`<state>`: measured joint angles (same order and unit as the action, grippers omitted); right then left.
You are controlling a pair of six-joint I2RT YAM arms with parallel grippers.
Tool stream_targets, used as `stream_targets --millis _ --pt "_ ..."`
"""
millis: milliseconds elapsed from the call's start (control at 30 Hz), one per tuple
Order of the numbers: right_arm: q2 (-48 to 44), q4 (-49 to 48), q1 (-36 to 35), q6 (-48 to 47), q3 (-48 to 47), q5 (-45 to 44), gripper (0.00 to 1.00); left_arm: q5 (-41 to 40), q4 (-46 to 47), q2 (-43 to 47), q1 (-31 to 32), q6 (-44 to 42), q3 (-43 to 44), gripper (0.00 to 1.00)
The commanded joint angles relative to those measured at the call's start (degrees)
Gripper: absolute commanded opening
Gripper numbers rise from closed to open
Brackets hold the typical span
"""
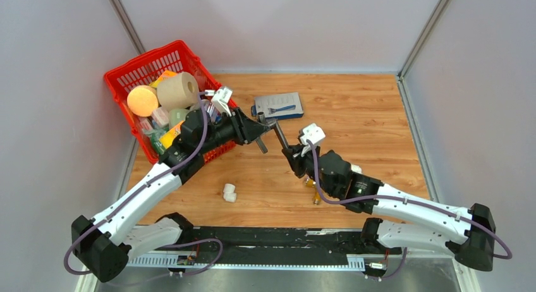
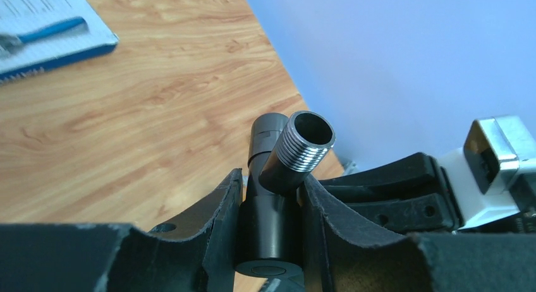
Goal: Install the water faucets
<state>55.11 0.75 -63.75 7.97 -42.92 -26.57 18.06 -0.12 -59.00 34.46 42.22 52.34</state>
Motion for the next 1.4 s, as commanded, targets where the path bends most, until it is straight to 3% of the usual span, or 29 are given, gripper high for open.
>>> stream_targets --millis 0,100,200,433,533,900,1100,1233,1300,1367 --pt "-3.3 -11.2 -0.2 -2.2 4.1 -1.1 0.00 -1.0 9.9 3.0 0.1 12.6 -2.9 0.07" --pt "-4.9 -14.4 -0.2 -3.2 7.0 -0.8 0.00 -1.9 11.7 4.1 0.1 16.8 -4.5 0.00" --pt "-6.0 -15.9 -0.2 -3.8 8.3 0.4 0.00 -1.9 11.3 4.2 0.0 17.8 -4.5 0.00" --pt "-7.6 -16.2 -0.2 -5.0 8.6 3.4 0.00 -4.7 6.5 6.6 0.0 14.7 -4.1 0.54" --pt "-7.9 -16.2 -0.2 -5.3 8.4 4.2 0.00 -5.1 5.5 6.8 0.0 13.8 -3.6 0.64" --pt "-7.0 -15.9 -0.2 -5.8 7.7 7.4 0.00 -3.6 4.3 3.9 0.1 13.2 -2.1 0.64" --pt "-7.4 -16.0 -0.3 -6.2 7.9 6.7 0.00 -1.6 4.4 2.8 0.0 13.6 -2.3 0.53" --pt "-7.1 -16.0 -0.2 -6.7 8.0 6.0 0.00 -2.2 4.1 3.3 0.0 13.3 -2.2 0.12" --pt "-6.9 -16.0 -0.3 -7.0 7.8 5.7 0.00 -3.0 3.5 3.9 0.0 13.0 -2.2 0.00" --pt "-6.5 -15.9 -0.3 -7.0 7.4 5.7 0.10 -4.1 2.8 4.3 0.0 12.5 -2.2 0.00"
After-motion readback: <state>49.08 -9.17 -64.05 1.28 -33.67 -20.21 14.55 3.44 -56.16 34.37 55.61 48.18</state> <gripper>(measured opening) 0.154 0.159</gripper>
